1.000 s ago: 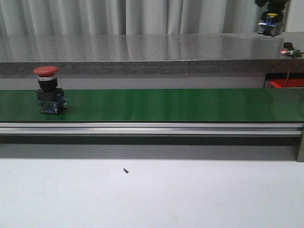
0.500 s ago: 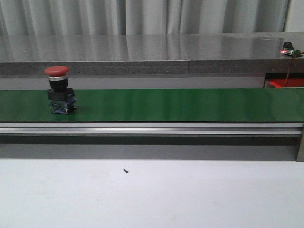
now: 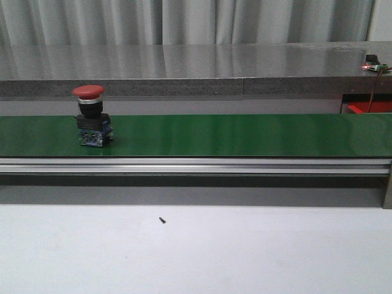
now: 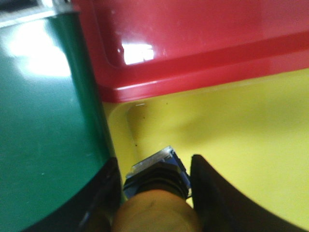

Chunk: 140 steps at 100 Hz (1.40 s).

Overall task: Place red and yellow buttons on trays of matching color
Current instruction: 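Carry the yellow button to the yellow tray and release, then lower the right gripper onto the red button on the belt and grasp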

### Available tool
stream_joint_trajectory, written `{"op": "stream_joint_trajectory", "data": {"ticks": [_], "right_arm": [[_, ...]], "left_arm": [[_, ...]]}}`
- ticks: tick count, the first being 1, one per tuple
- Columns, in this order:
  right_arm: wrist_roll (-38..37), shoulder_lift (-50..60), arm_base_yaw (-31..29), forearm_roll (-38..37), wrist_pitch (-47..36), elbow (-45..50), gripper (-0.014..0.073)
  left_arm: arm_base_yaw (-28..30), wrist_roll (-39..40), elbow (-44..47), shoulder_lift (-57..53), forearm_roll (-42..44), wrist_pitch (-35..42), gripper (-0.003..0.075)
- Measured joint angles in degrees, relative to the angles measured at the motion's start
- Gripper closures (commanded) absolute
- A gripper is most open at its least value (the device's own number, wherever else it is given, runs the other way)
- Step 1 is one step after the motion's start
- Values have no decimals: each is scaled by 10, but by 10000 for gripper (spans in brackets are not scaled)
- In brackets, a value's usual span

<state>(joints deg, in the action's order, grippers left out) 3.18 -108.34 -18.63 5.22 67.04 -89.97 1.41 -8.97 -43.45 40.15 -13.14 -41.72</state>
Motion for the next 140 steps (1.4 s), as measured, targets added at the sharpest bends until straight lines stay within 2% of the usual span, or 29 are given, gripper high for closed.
{"op": "stream_joint_trajectory", "data": {"ticks": [24, 45, 52, 64, 74, 103, 125, 140], "right_arm": [[0, 0, 0, 0, -81, 71, 411], [0, -1, -4, -1, -110, 80, 397], [0, -6, -7, -1, -111, 80, 333], [0, -10, -9, -1, -111, 81, 118], [-3, -10, -10, -1, -112, 81, 41], [-13, -1, -10, -1, -112, 81, 42], [-14, 67, -6, -1, -106, 82, 42], [-14, 121, 24, -1, -96, 82, 42]], "left_arm": [[0, 0, 0, 0, 1, 4, 740], [0, 0, 0, 0, 1, 4, 740], [0, 0, 0, 0, 1, 4, 740], [0, 0, 0, 0, 1, 4, 740], [0, 0, 0, 0, 1, 4, 740], [0, 0, 0, 0, 1, 12, 740], [0, 0, 0, 0, 1, 17, 740], [0, 0, 0, 0, 1, 26, 740]]}}
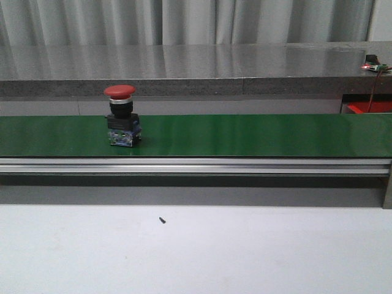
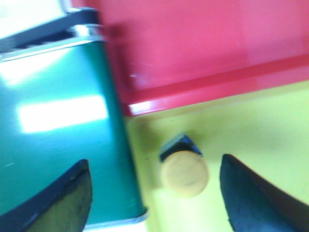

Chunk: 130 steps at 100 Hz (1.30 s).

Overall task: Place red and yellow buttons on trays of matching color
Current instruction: 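Lower the right gripper onto the red button on the belt and grasp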

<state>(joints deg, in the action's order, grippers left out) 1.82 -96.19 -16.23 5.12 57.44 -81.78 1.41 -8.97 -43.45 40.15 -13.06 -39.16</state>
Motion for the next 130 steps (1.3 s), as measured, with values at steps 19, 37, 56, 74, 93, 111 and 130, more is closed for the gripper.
{"op": "stream_joint_trajectory", "data": {"ticks": [19, 37, 56, 74, 93, 111, 130], "right_arm": [[0, 45, 75, 0, 20, -1, 42], [0, 52, 164, 2, 38, -18, 42], [0, 50, 274, 2, 44, -38, 42], [0, 41, 368, 5, 46, -66, 43], [0, -6, 433, 6, 69, -135, 43], [-1, -71, 475, 6, 97, -213, 43], [-2, -135, 503, 6, 124, -286, 43]], "left_arm": [[0, 0, 0, 0, 0, 1, 740], [0, 0, 0, 0, 0, 3, 740], [0, 0, 0, 0, 0, 3, 740], [0, 0, 0, 0, 0, 3, 740], [0, 0, 0, 0, 0, 3, 740], [0, 0, 0, 0, 0, 3, 740], [0, 0, 0, 0, 0, 3, 740]]}}
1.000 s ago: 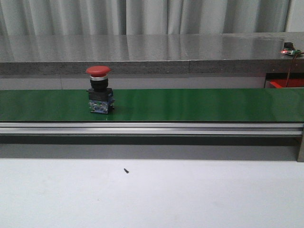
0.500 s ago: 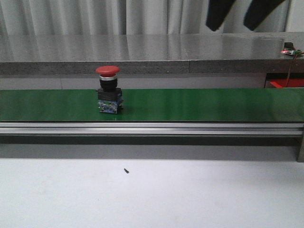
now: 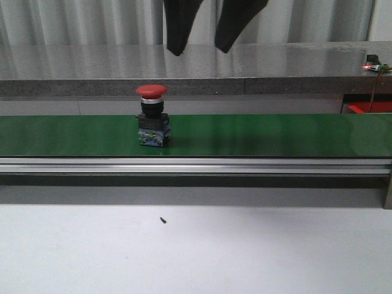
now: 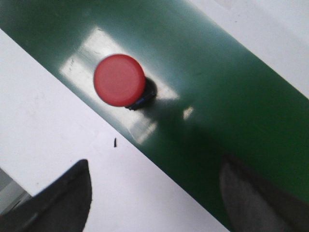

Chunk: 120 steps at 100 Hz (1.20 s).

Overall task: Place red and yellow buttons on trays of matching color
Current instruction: 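Lower the right gripper onto the red button on the belt and grasp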

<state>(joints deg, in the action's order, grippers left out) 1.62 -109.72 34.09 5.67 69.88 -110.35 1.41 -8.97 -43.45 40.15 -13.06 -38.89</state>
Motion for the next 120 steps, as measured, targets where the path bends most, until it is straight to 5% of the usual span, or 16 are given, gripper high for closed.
{"op": "stream_joint_trajectory", "data": {"ticks": [66, 75, 95, 120], "right_arm": [[0, -118, 20, -1, -18, -57, 48], [0, -129, 20, -4, -27, -57, 112], [-2, -135, 20, -5, -30, -57, 403], [-1, -127, 20, -25, -16, -58, 423]], "left_arm": [[0, 0, 0, 0, 0, 0, 740], [0, 0, 0, 0, 0, 0, 740], [0, 0, 0, 0, 0, 0, 740], [0, 0, 0, 0, 0, 0, 740]]}}
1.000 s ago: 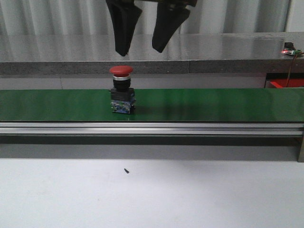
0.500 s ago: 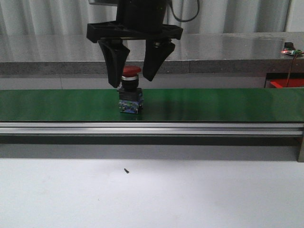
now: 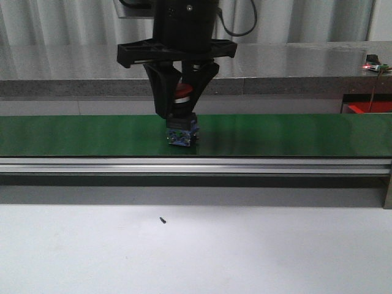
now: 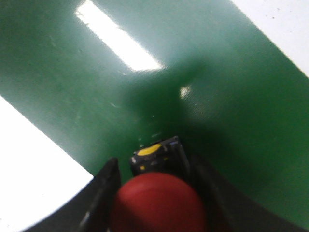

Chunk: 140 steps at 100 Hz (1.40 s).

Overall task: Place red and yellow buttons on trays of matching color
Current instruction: 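Lower the right gripper onto the red button on the belt and grasp, then carry the red button to the red tray and release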

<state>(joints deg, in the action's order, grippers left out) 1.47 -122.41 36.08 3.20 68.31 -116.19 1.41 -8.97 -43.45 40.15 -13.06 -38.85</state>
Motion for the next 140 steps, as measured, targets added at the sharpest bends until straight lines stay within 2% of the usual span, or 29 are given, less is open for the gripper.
{"op": "stream_joint_trajectory", "data": {"ticks": [22, 54, 106, 125, 140], "right_arm": [[0, 54, -41, -16, 24, 0, 423], [0, 94, -202, -27, 30, 0, 423], [0, 97, -452, -28, 32, 0, 423], [0, 97, -501, -4, 31, 15, 423], [3, 97, -516, 1, -2, 59, 432]], "left_arm": [[0, 0, 0, 0, 0, 0, 740], [0, 0, 0, 0, 0, 0, 740], [0, 0, 0, 0, 0, 0, 740], [0, 0, 0, 0, 0, -1, 740], [0, 0, 0, 0, 0, -1, 740]]}}
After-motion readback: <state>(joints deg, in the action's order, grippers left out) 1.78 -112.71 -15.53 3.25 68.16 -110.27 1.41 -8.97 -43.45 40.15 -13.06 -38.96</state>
